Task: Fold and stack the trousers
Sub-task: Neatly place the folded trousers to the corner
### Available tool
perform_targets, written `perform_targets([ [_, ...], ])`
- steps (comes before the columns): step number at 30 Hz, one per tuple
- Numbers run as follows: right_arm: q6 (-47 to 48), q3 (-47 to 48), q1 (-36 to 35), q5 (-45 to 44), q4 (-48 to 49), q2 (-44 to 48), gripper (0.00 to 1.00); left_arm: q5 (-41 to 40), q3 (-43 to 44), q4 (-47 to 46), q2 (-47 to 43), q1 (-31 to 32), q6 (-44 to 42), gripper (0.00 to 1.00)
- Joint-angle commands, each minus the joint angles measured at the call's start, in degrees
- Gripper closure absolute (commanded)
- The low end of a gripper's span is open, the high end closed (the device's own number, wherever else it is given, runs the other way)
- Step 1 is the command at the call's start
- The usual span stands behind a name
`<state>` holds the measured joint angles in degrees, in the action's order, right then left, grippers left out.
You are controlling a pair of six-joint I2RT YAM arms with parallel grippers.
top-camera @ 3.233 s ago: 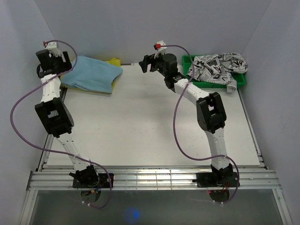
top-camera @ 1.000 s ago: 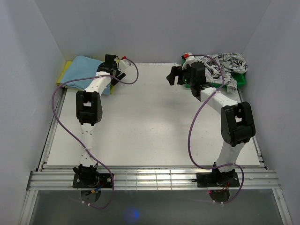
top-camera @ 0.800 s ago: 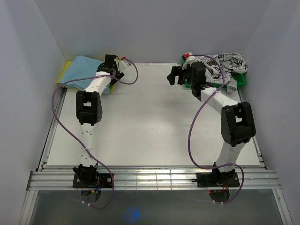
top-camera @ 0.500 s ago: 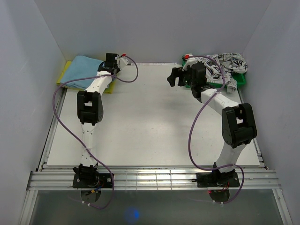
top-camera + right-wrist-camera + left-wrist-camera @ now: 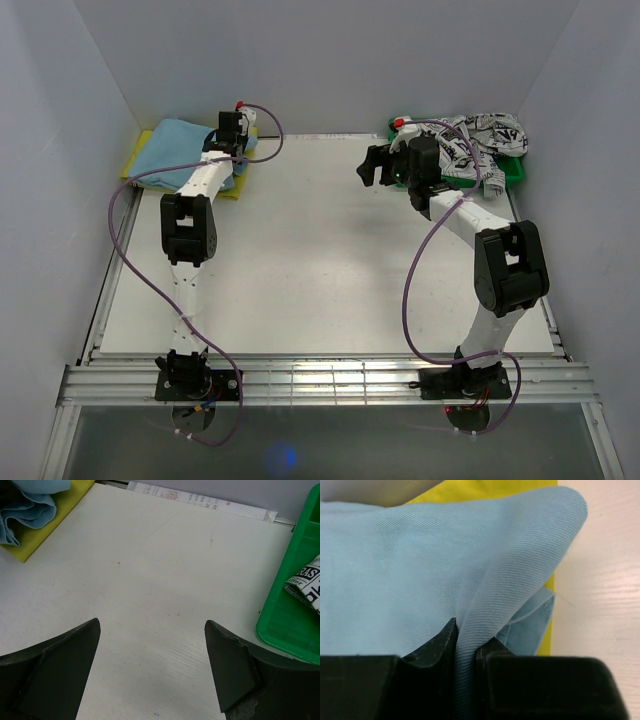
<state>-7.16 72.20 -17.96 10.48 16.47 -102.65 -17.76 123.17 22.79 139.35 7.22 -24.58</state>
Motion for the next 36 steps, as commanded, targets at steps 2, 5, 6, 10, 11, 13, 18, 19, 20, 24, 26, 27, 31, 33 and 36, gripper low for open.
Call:
perform_targets([
  [2, -0.14, -0.49, 0.38, -0.02, 2.43, 2.81, 0.10, -2.54, 2.25, -3.88, -3.47, -3.53, 16.39, 1.00],
  [5, -0.14, -0.49, 0.29, 0.15, 2.43, 2.72, 0.10, -3.77, 1.63, -5.73, -3.47, -4.32, 22.72, 1.00],
  [6, -0.14, -0.49, 0.29, 0.15, 2.43, 2.63, 0.10, -3.86, 1.63, -6.17, -3.47, -4.50, 23.86, 1.00],
  [10, -0.14, -0.49, 0.20, 0.15, 2.43, 2.54, 0.10, -2.99, 2.24, -8.11, -2.77, -4.59, 29.40, 1.00],
  [11, -0.05, -0.49, 0.11, 0.07, 2.43, 2.46, 0.10, -2.20, 2.59, -8.63, -2.42, -4.59, 29.76, 1.00],
  [13, -0.05, -0.49, 0.20, 0.15, 2.43, 2.37, 0.10, -1.58, 4.17, -8.81, -1.02, -4.59, 31.17, 1.00],
  [18, 0.13, -0.57, -0.06, -0.02, 2.34, 2.19, 0.10, 2.54, 4.18, -11.53, 1.54, -4.50, 31.17, 0.83],
  [19, 0.21, -0.49, -0.15, 0.07, 2.08, 2.11, 0.10, 4.47, 3.92, -11.62, 1.89, -4.50, 30.56, 0.72],
  [20, 0.30, -0.40, -0.06, -0.02, 1.99, 2.10, 0.10, 6.49, 3.13, -11.36, 2.24, -4.41, 29.95, 0.51],
  [24, 0.21, 0.48, -0.15, -0.02, 1.46, 1.58, 0.10, 20.52, 1.63, -8.56, 2.16, -4.41, 28.80, 0.19],
  [26, 0.21, 0.92, -0.15, 0.07, 1.20, 1.23, 0.10, 22.76, 1.37, -6.98, 1.81, -4.32, 28.97, 0.07],
  [27, 0.21, 1.44, -0.15, 0.24, 1.11, 0.88, 0.10, 24.51, 1.19, -6.44, 1.02, -4.32, 29.15, 0.04],
  [31, 0.30, 2.68, -0.50, 0.77, 0.85, 0.35, 0.10, 32.58, -3.80, -7.48, -4.49, -4.50, 31.08, 0.02],
  [33, 0.56, 3.12, -0.76, 0.86, 0.85, 0.17, 0.10, 36.63, -10.71, -12.75, -8.37, -5.02, 33.80, 0.02],
  [36, 1.09, 3.56, -1.12, 0.95, 0.58, 0.26, 0.10, 43.14, -15.15, -18.65, -15.23, -6.43, 38.98, 0.02],
])
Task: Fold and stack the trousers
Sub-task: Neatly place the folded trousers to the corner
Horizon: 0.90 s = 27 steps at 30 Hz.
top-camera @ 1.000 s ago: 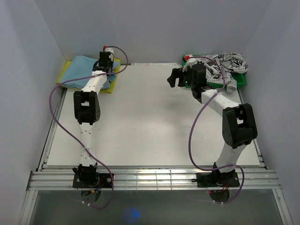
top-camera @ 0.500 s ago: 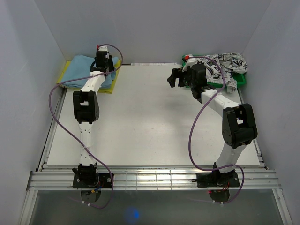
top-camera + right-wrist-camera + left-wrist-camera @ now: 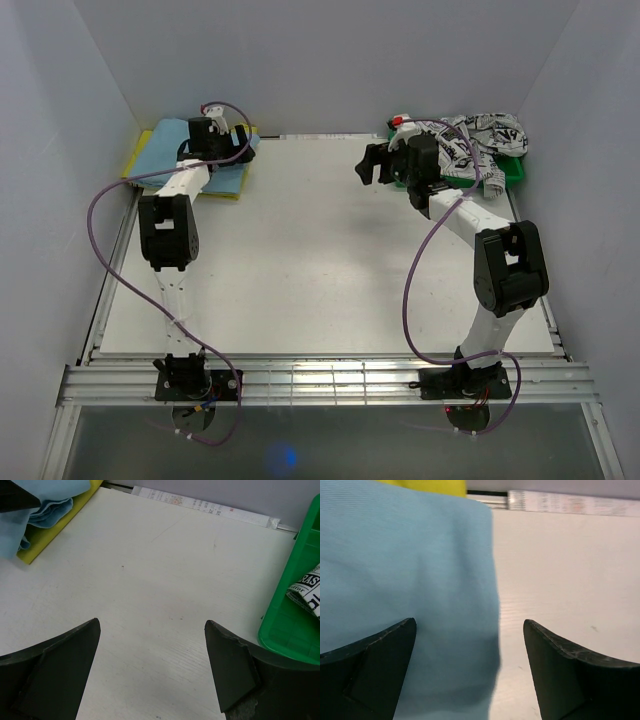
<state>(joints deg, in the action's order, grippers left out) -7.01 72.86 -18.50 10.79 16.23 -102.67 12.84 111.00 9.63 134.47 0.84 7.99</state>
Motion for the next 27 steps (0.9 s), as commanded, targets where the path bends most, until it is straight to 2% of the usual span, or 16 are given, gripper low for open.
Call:
perform_targets([
  [1, 1.11, 3.08, -0.66, 0.64, 0.73, 0.37, 0.10, 13.86, -4.11, -6.02, -12.37, -0.49, 7.99, 0.02],
  [4, 1.73, 3.08, -1.01, 0.64, 0.47, 0.81, 0.10, 18.96, -5.78, -8.21, -14.24, -4.87, 14.58, 0.02],
  [7, 2.08, 2.99, -1.10, 0.55, -0.14, 1.33, 0.10, 23.27, -9.12, -14.18, -15.82, -9.00, 21.26, 0.05],
  [9, 2.26, 2.81, -1.19, 0.20, -0.49, 1.77, 0.10, 30.27, -12.12, -19.02, -14.77, -12.00, 24.78, 0.26],
  [10, 2.43, 2.73, -1.27, 0.20, -0.93, 1.86, 0.10, 31.71, -11.86, -19.12, -13.90, -12.53, 27.32, 0.44],
  [12, 2.70, 2.90, -1.27, -0.15, -1.64, 2.04, 0.10, 36.43, -11.86, -20.08, -11.01, -13.50, 29.09, 0.58],
  [14, 2.96, 2.99, -1.27, -0.33, -2.78, 2.21, 0.10, 38.39, -12.82, -21.75, -9.59, -13.50, 30.59, 0.63],
  [16, 3.49, 3.16, -1.19, -0.59, -3.92, 2.30, 0.10, 40.15, -14.49, -24.29, -7.48, -13.50, 34.96, 0.64],
  [21, 5.77, 2.38, -1.19, -2.08, -6.99, 3.62, 0.10, 40.86, -18.45, -28.70, -2.38, -12.89, 39.12, 0.64],
  [27, 6.65, 1.50, -0.66, -3.05, -10.16, 4.94, 0.10, 33.05, -20.03, -29.05, 1.93, -11.22, 43.16, 0.61],
])
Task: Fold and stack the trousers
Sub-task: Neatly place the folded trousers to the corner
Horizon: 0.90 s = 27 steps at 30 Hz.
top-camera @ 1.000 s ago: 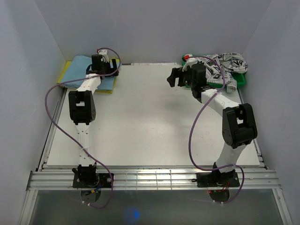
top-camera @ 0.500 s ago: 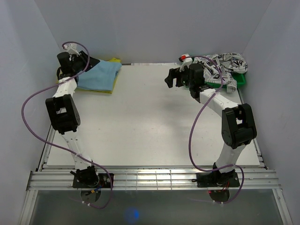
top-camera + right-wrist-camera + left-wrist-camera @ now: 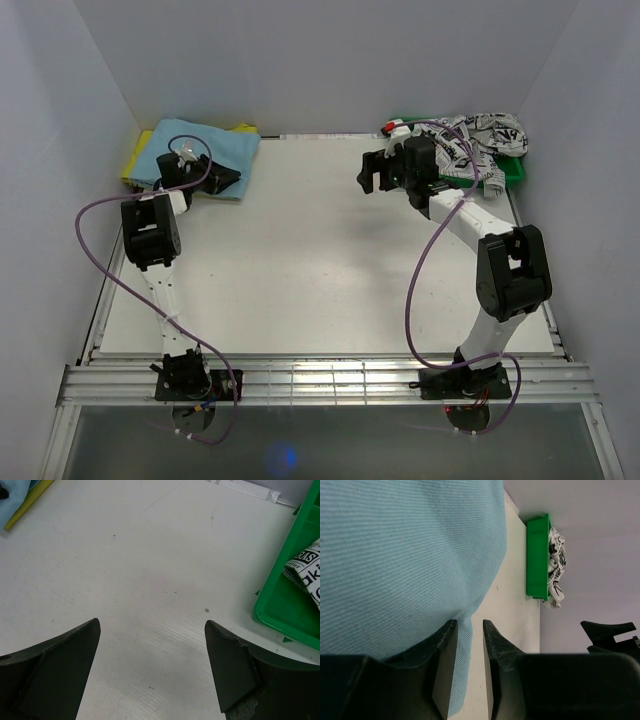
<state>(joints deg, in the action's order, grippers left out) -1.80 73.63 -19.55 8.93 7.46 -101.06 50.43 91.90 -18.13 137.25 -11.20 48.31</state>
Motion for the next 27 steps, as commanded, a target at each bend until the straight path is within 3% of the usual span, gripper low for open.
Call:
perform_targets([
  [1, 1.54, 0.73, 0.39, -1.28, -1.57, 3.41, 0.10, -5.16, -0.76, -1.29, -0.50, 1.27, 3.10, 0.61],
  [4, 1.54, 0.91, 0.48, -1.28, -2.28, 3.76, 0.10, -7.36, -0.40, -1.56, -1.10, 3.55, 2.58, 0.56],
  [5, 1.54, 1.08, 0.48, -1.20, -2.45, 3.93, 0.10, -8.41, -0.66, -1.91, -2.76, 4.95, 1.96, 0.46],
  [7, 3.73, 1.34, 0.57, -1.37, -2.80, 4.11, 0.10, -11.40, -0.84, -2.00, -4.96, 6.01, -1.36, 0.37],
  [9, 4.26, 2.13, 0.83, -1.63, -3.51, 4.55, 0.10, -14.99, -1.37, -1.04, -8.90, 6.81, -4.09, 0.20],
  [12, 5.23, 2.75, 1.79, -1.81, -4.12, 5.34, 0.10, -21.84, 3.69, 8.96, -12.78, 7.16, -13.83, 0.02],
  [16, 6.55, 2.93, 3.72, -1.99, -5.53, 6.75, 0.10, -30.72, 19.60, 38.17, -11.84, 7.51, -27.81, 0.02],
  [17, 7.07, 3.01, 3.99, -2.16, -6.57, 7.44, 0.10, -31.79, 24.86, 42.35, -11.48, 7.42, -33.75, 0.02],
  [19, 7.60, 2.75, 5.13, -1.81, -7.37, 8.15, 0.10, -31.46, 26.92, 49.90, -12.35, 7.16, -38.62, 0.02],
  [21, 8.83, 2.14, 5.84, -1.81, -9.65, 9.73, 0.10, -29.96, 25.89, 52.05, -14.72, 6.37, -43.89, 0.02],
  [27, 9.97, -4.71, 9.79, -0.14, -14.58, 15.62, 0.10, -32.85, 9.72, 53.64, -26.15, 6.28, -52.26, 0.02],
])
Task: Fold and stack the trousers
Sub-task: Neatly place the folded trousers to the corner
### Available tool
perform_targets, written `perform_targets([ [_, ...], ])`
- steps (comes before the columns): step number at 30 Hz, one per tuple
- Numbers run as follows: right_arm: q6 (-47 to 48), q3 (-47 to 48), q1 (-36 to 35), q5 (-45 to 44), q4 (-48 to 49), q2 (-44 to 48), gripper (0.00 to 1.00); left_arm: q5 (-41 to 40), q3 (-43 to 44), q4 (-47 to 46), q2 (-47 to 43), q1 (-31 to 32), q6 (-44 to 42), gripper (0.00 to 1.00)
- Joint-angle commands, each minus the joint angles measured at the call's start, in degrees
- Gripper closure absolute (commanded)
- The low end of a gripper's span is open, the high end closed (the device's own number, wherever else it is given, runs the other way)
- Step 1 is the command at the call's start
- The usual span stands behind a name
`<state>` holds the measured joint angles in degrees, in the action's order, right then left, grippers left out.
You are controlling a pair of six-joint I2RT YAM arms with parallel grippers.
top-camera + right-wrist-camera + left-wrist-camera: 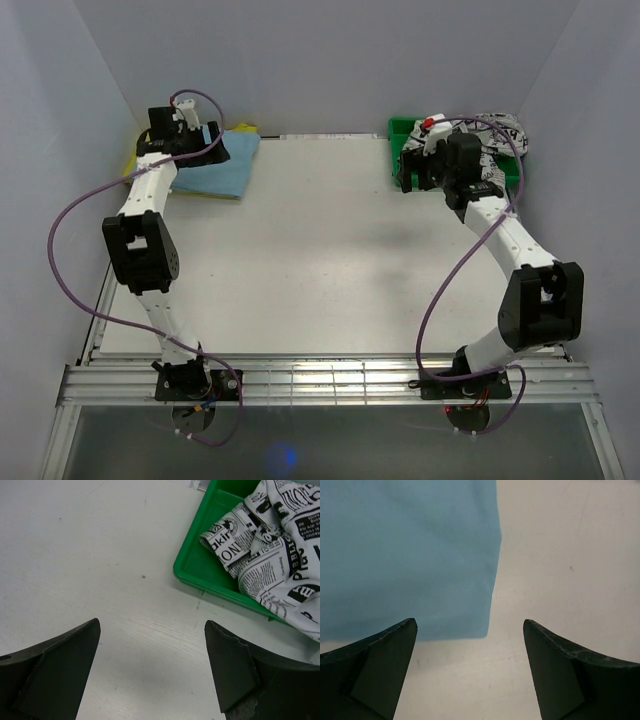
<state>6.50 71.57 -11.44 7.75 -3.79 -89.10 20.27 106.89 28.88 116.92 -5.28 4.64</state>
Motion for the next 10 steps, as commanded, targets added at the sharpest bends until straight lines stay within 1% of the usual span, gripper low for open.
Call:
perform_targets([
  [1, 2.28, -4.93, 2.56, 1.13, -4.02, 5.41, 0.10, -3.22, -8.86, 6.54, -6.70, 0.36, -8.77, 0.02],
  [5, 3.25, -9.94, 4.23, 1.30, -5.52, 9.11, 0.10, -3.49, -14.85, 6.10, -10.04, 0.36, -8.51, 0.02],
  [8, 3.52, -11.97, 4.94, 1.48, -5.79, 11.22, 0.10, -2.61, -16.36, 5.05, -11.72, 0.44, -7.11, 0.02],
  [10, 3.52, -12.60, 5.29, 1.83, -5.96, 11.84, 0.10, -0.42, -16.72, 4.17, -12.59, 0.44, -7.54, 0.02],
])
